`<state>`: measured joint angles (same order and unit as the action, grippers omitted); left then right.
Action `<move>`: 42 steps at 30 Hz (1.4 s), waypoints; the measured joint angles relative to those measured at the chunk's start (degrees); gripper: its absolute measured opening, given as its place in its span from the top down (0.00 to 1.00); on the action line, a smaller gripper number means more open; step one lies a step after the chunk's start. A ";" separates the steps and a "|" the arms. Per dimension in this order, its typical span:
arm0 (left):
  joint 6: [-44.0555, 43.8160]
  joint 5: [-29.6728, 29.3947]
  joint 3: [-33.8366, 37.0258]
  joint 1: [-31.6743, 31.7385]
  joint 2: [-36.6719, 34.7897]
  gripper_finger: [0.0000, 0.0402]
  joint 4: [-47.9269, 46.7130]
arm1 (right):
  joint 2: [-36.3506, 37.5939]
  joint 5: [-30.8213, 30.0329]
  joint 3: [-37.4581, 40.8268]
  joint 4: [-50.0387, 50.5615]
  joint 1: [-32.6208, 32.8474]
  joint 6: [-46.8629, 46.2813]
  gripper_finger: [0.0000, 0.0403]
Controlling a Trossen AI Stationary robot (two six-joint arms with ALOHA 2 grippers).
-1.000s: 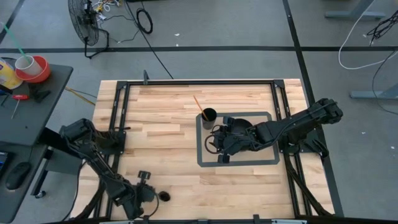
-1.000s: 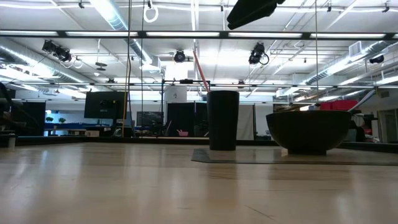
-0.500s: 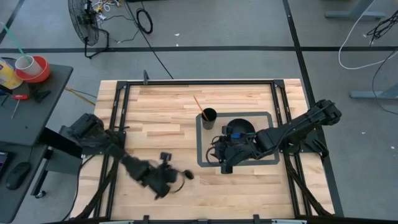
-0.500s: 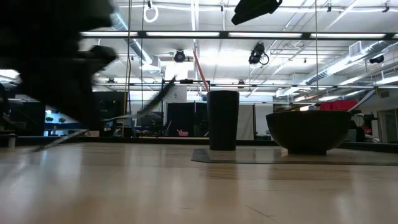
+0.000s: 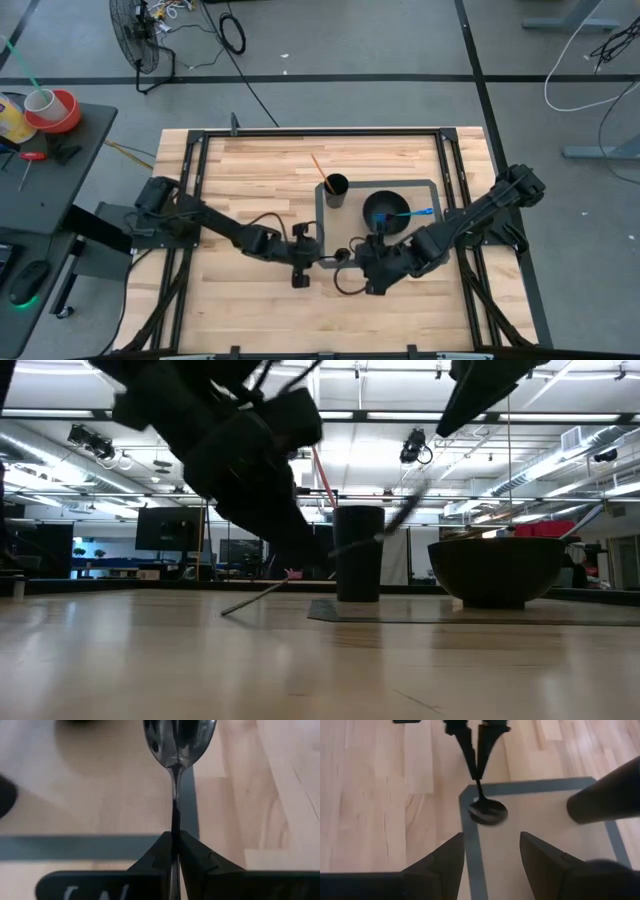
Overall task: Pick & Place Utensil
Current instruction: Put the black spoon into the black bowl
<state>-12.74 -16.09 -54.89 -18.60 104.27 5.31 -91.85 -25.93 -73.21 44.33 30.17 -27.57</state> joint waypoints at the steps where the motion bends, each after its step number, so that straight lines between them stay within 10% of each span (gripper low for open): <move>1: 0.65 0.70 -0.03 0.27 0.99 0.92 1.60 | -0.01 0.01 0.00 0.07 0.22 -0.09 0.52; 24: 1.21 0.49 0.04 -1.07 1.18 0.65 4.08 | -4.67 5.70 -0.04 -7.62 -3.08 2.39 0.52; 36: -6.38 -26.05 -0.01 -14.11 -16.47 0.71 -24.05 | -14.47 13.84 -0.02 -21.54 -9.81 12.08 0.53; 42: -5.68 -27.10 10.29 -17.40 -23.15 0.71 -12.91 | -19.24 16.51 -1.36 -22.59 -11.69 13.73 0.59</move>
<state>-18.42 -43.19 -44.60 -36.00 81.12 -7.60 -111.09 -9.41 -74.57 21.74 18.49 -13.84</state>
